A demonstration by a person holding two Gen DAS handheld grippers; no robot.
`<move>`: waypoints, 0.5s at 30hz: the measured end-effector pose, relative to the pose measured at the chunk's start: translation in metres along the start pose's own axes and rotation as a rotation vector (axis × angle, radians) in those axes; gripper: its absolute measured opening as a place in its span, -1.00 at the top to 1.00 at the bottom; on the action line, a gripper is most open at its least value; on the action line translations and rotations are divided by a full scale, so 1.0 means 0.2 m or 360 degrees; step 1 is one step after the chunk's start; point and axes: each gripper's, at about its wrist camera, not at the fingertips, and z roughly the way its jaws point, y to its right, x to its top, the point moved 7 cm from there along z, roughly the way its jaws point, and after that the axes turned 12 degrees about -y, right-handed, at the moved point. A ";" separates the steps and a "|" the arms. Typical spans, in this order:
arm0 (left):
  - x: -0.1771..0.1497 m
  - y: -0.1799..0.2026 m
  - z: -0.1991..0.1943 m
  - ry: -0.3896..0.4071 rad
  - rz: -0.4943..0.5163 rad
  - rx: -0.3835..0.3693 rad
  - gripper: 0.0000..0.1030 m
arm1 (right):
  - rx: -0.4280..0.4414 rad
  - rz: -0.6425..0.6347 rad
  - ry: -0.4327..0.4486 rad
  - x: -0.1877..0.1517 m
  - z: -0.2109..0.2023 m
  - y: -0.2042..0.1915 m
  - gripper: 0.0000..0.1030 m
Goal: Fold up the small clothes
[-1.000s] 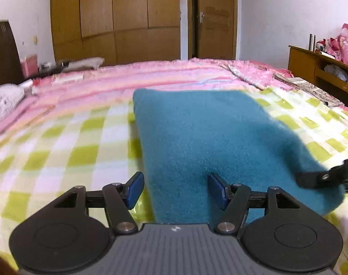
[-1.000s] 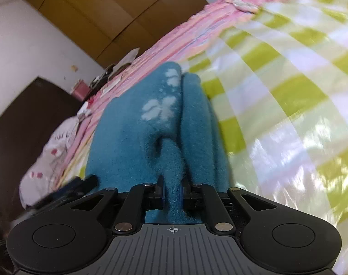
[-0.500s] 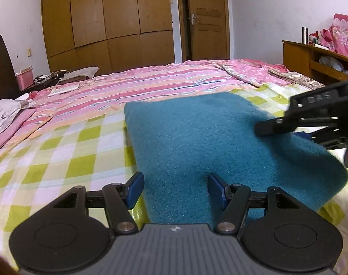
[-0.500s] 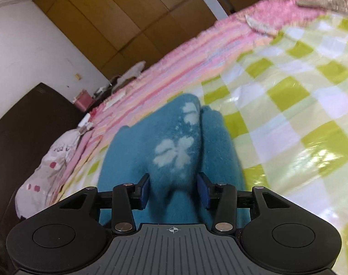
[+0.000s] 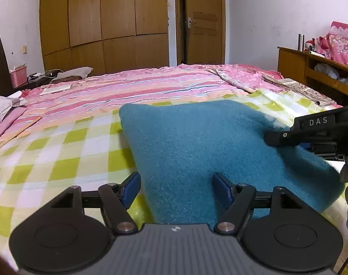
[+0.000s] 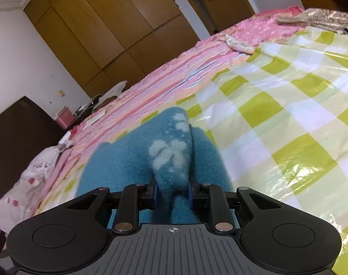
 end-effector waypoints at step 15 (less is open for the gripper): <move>-0.01 -0.11 -0.05 -0.0046 -0.0195 -0.0138 -0.47 | -0.0385 -0.0459 0.0158 0.01 -0.08 -0.16 -0.05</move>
